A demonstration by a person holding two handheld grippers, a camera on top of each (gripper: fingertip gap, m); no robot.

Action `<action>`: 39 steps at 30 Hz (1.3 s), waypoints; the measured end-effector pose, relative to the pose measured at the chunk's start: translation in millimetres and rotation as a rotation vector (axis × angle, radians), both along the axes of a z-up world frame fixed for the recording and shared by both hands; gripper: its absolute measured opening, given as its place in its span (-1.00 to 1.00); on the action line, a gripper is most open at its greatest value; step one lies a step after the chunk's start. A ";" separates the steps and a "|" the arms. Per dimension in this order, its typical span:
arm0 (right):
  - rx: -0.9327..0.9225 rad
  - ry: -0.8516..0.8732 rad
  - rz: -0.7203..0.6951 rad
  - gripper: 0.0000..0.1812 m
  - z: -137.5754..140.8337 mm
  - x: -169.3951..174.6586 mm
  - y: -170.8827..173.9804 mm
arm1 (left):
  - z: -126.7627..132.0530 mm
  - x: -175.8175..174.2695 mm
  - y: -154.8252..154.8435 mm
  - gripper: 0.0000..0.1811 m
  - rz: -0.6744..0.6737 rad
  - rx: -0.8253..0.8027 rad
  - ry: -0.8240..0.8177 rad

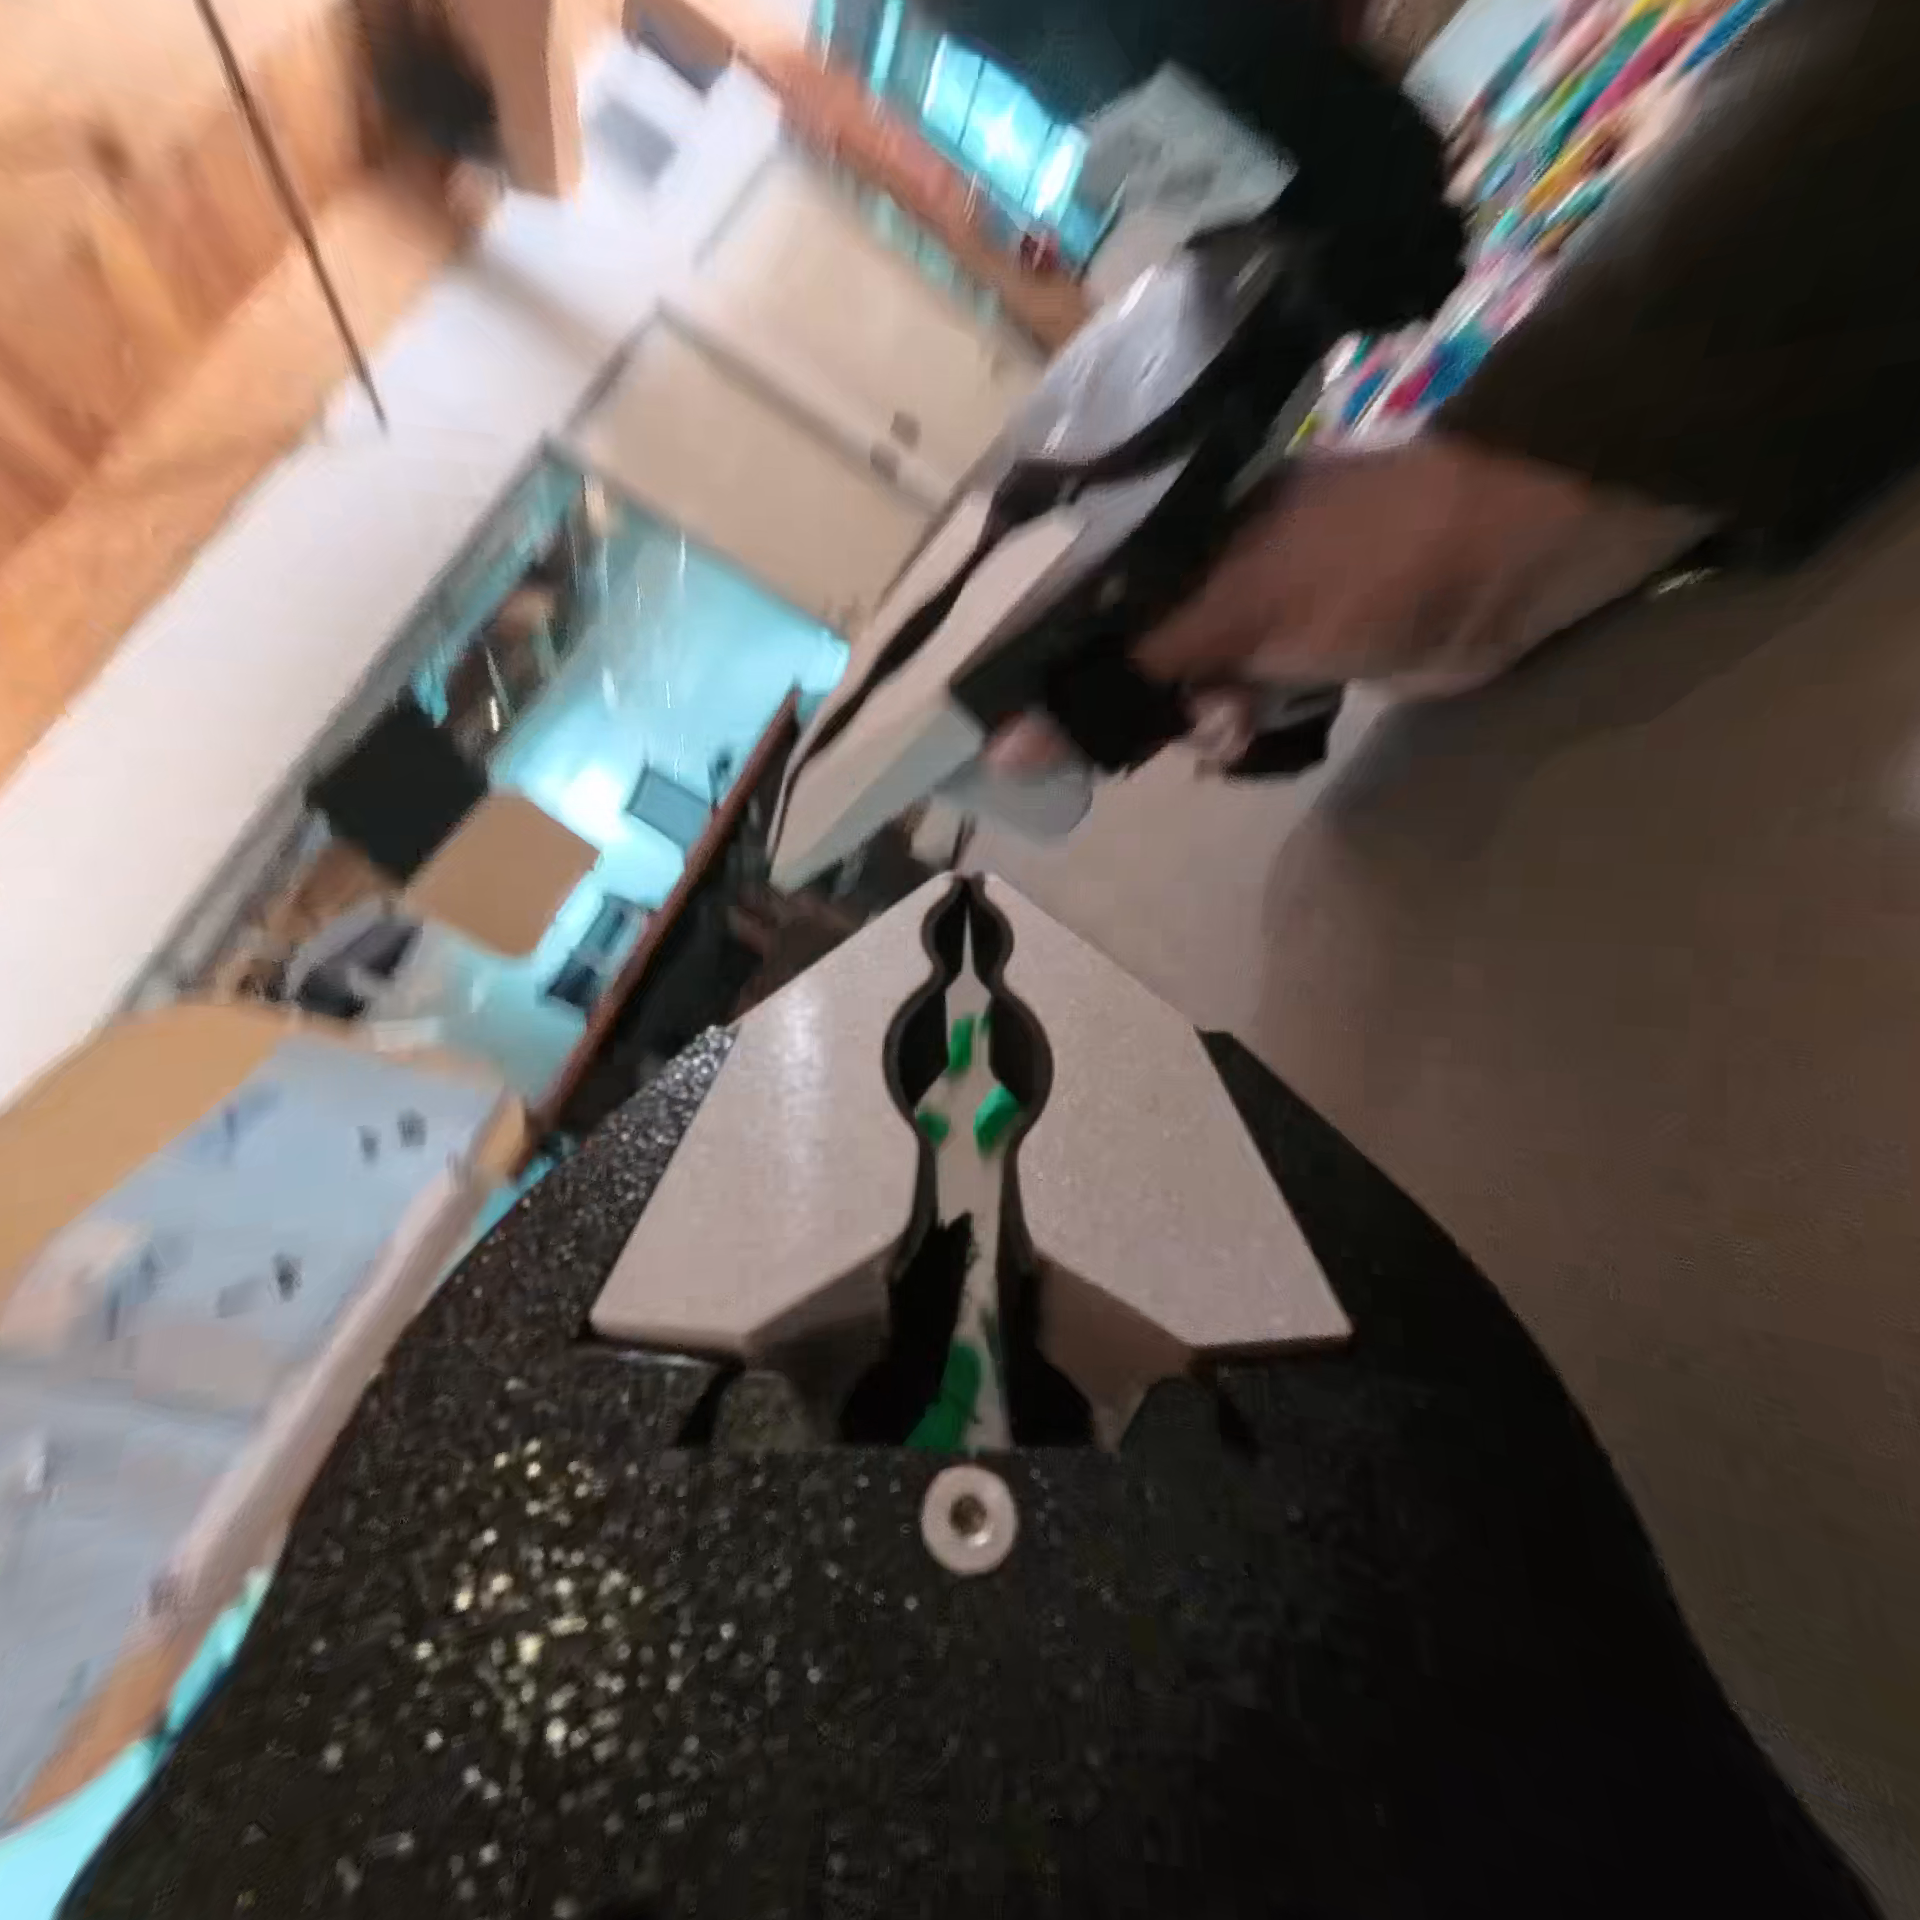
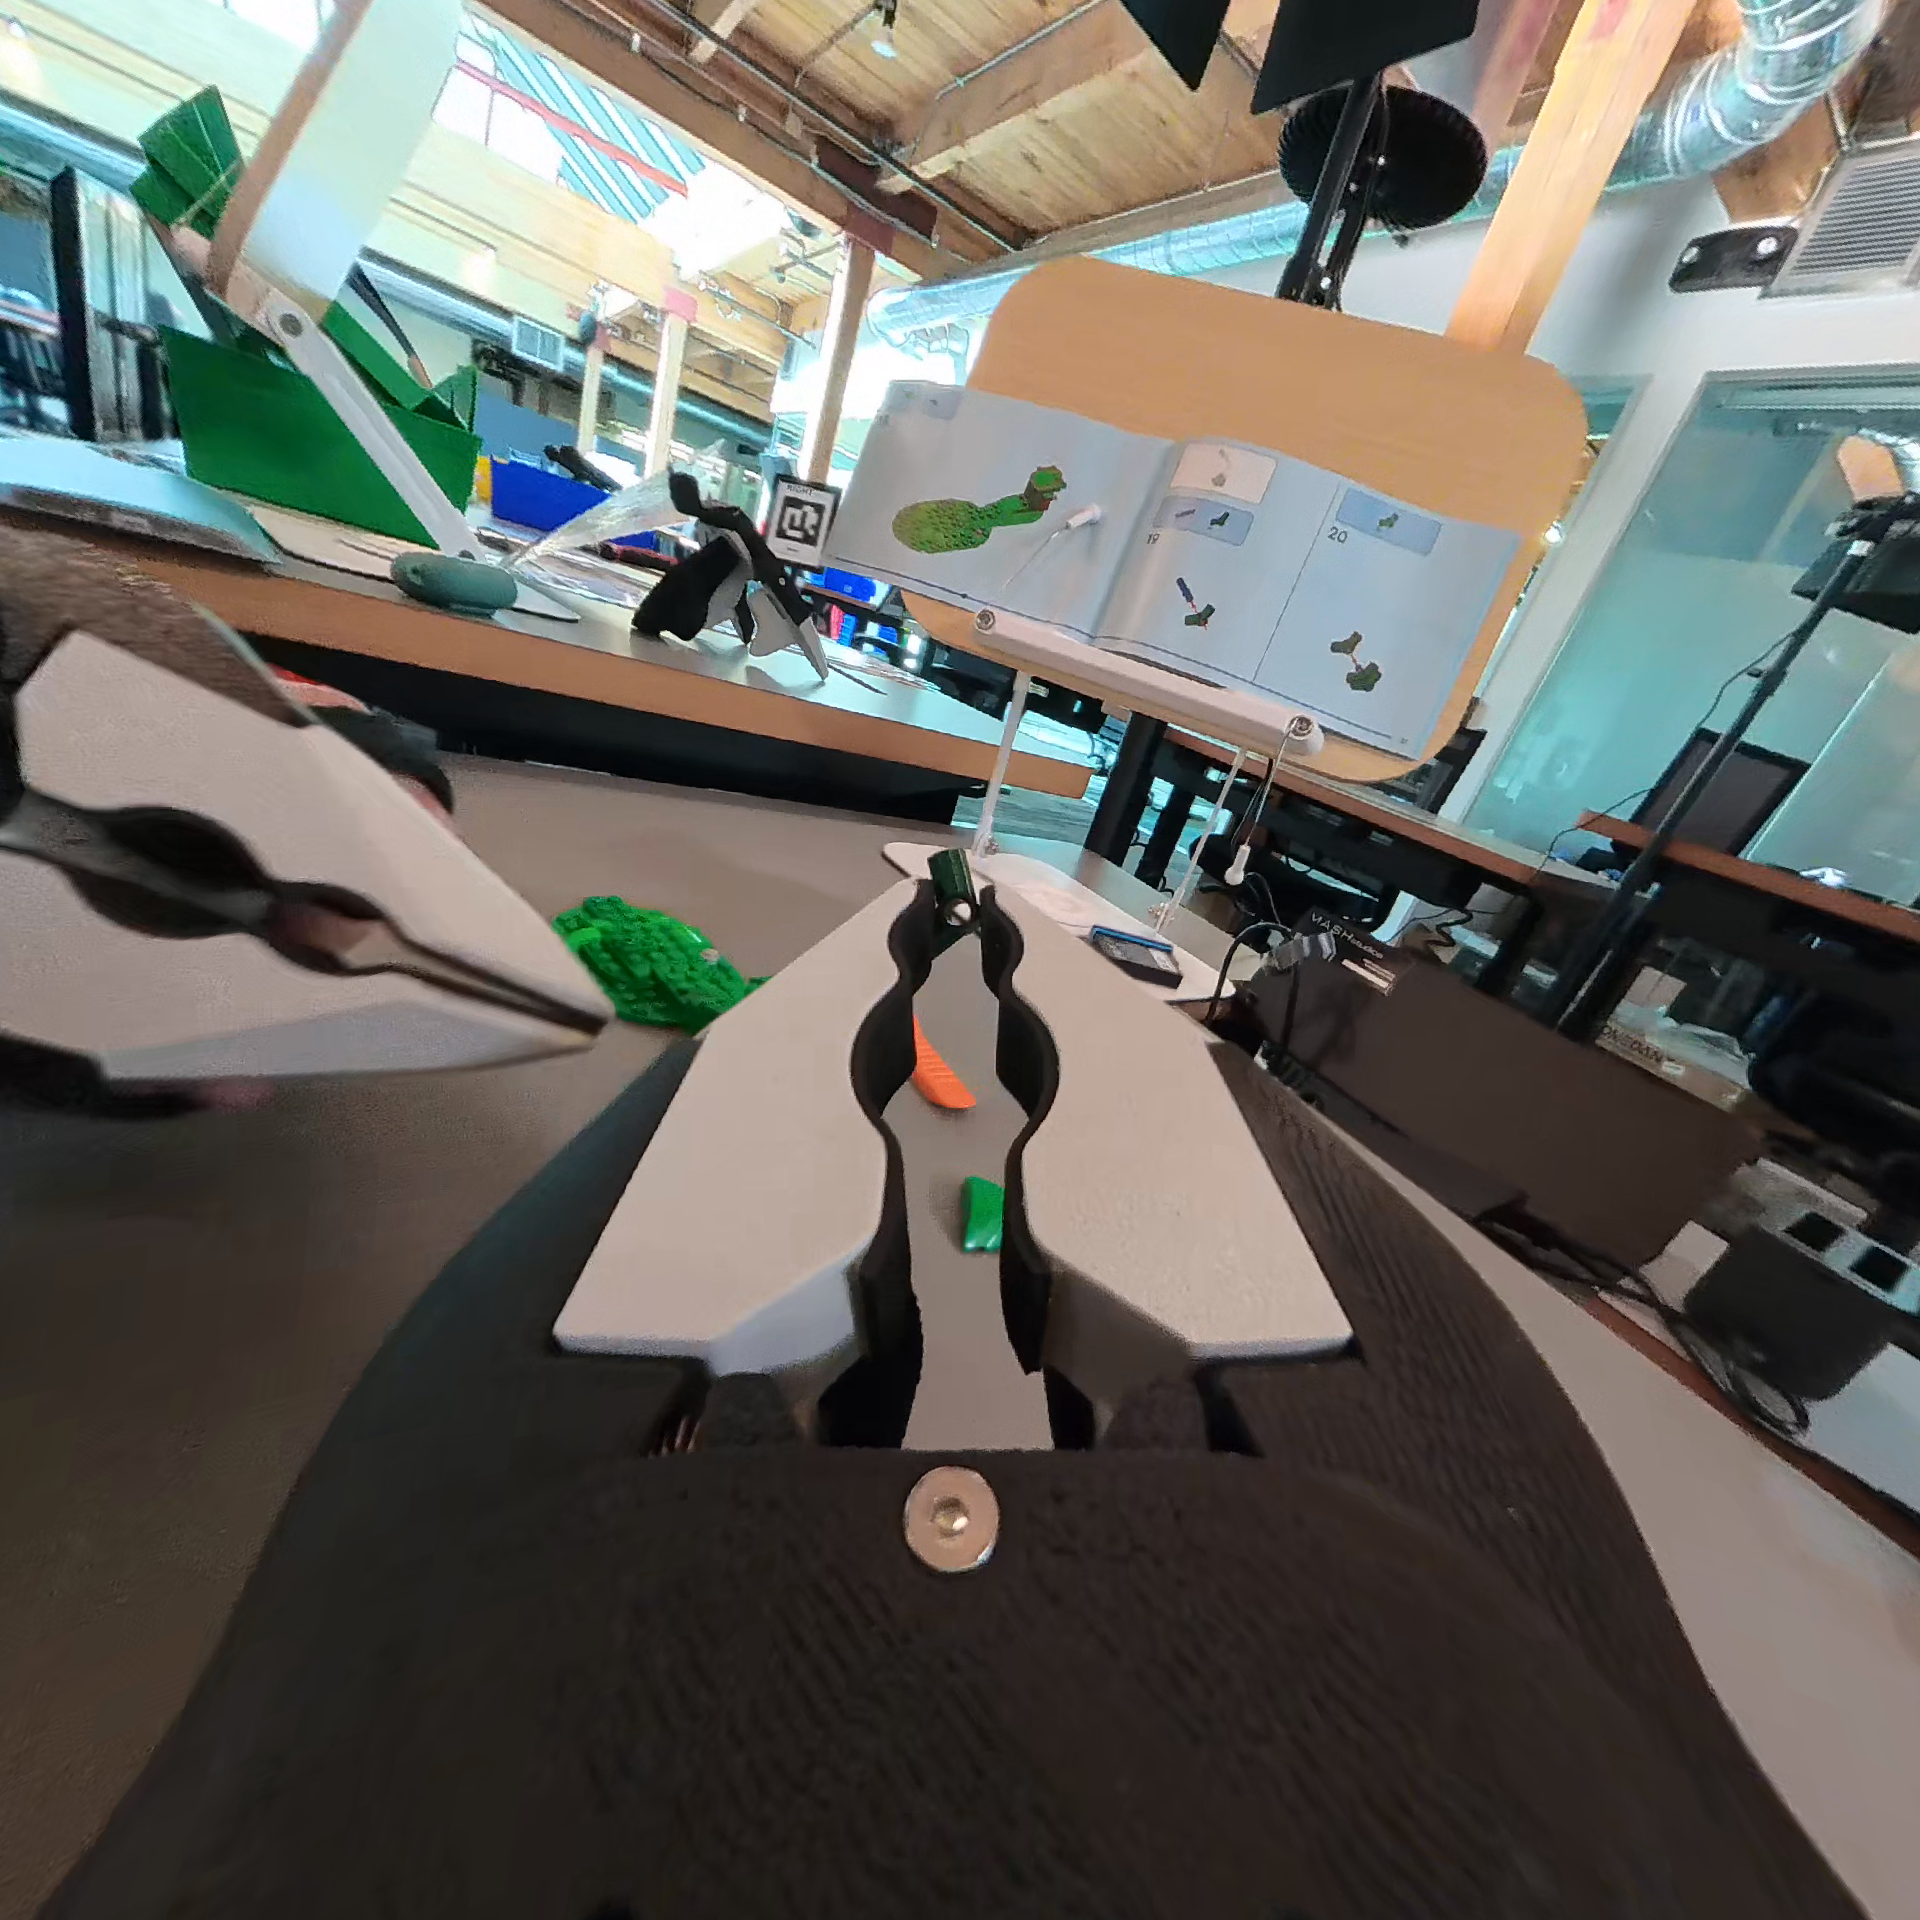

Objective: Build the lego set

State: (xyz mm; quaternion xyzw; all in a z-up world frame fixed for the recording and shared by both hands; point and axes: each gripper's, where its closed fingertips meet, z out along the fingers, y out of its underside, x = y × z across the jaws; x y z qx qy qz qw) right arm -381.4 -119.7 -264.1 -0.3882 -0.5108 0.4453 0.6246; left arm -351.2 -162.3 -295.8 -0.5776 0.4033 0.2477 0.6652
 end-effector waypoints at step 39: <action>-0.066 -0.030 0.106 -0.93 -5.8 -12.5 2.5 | -86.0 -110.7 5.6 -0.97 0.673 -0.593 -0.256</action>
